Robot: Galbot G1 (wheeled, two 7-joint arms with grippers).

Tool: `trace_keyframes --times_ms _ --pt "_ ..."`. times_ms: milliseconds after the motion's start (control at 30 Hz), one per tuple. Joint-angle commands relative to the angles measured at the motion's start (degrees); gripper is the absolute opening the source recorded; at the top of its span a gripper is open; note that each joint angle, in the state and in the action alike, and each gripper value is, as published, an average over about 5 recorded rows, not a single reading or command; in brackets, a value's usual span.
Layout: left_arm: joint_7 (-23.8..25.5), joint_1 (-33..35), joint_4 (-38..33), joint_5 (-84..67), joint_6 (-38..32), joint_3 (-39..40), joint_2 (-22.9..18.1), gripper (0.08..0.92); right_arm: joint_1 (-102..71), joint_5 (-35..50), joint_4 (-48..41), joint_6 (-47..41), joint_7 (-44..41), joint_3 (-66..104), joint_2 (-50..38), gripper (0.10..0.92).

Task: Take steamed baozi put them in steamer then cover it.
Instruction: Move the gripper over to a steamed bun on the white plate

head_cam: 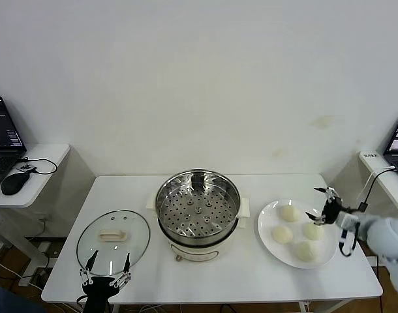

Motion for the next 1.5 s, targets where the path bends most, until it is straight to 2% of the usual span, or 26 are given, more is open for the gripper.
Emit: trace_keyframes --times_ms 33,267,733,1233,1500 --pt "0.13 -0.36 0.51 0.55 -0.37 -0.57 -0.01 0.823 26.80 -0.16 -11.97 3.52 -14.57 -28.00 -4.13 0.822" --pt "0.27 -1.08 0.83 0.25 -0.41 -1.74 0.54 0.823 30.76 0.38 -18.87 3.08 -14.53 -35.40 1.08 0.823" --pt "0.64 -0.92 1.26 0.42 -1.70 -3.15 1.53 0.823 32.58 -2.80 -30.36 2.32 -11.76 -37.07 13.78 0.823" --pt "0.65 -1.12 1.40 0.43 -2.11 -3.45 1.20 0.823 32.63 -6.15 -35.44 1.73 -11.02 -36.60 17.67 0.820" --pt "0.64 -1.24 1.59 0.35 -2.17 -3.61 1.16 0.823 32.86 -6.84 -36.32 1.25 -11.24 -36.68 18.51 0.744"
